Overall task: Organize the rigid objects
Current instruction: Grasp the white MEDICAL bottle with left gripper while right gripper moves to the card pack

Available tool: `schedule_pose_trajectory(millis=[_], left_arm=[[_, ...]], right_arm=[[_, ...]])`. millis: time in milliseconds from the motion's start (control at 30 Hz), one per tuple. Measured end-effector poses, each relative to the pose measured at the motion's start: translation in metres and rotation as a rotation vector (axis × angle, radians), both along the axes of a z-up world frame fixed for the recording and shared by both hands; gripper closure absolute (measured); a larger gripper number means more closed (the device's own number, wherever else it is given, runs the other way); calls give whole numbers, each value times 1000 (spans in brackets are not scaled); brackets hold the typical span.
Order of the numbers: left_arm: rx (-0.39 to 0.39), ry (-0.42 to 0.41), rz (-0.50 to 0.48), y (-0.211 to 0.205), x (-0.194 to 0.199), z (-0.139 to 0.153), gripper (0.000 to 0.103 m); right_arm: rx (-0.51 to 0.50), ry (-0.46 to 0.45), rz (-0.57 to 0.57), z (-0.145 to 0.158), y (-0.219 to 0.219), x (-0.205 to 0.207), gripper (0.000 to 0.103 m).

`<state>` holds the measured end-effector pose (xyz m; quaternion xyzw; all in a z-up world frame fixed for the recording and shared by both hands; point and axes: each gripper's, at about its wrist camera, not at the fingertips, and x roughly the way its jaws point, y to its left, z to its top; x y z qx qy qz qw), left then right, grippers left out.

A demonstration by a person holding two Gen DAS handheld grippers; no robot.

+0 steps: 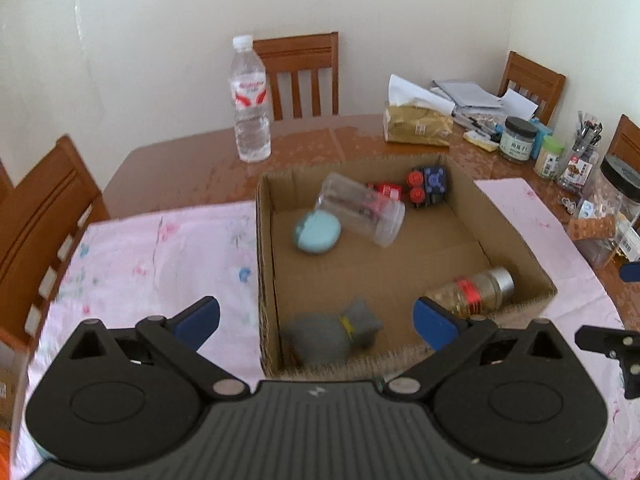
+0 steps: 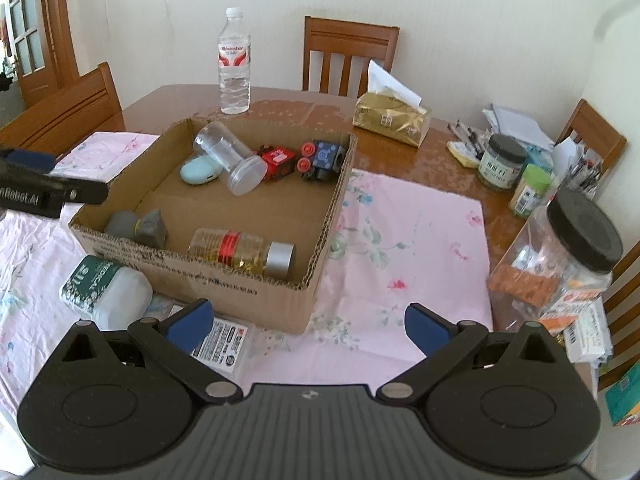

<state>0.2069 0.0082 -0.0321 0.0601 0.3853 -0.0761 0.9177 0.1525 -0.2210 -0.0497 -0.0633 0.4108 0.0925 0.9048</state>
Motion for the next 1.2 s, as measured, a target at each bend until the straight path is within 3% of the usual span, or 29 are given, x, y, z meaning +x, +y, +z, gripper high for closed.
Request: schedule_pose_trajectory(millis=[233,600,867,1200], left_arm=[[26,72,39,-12,-18,-30,0],[-25,155,42,-16,-15,-65,0],[-60,162,71,6,-15,-68,0],[-35,158,136,42,-19,-66,0]], right_arm=[[17,40,23,-11,3,-4,0],[0,77,60,-18,20,-8,0],[0,106,62,-26,31,-3,0],[20,152,76,-39,52,12,0]])
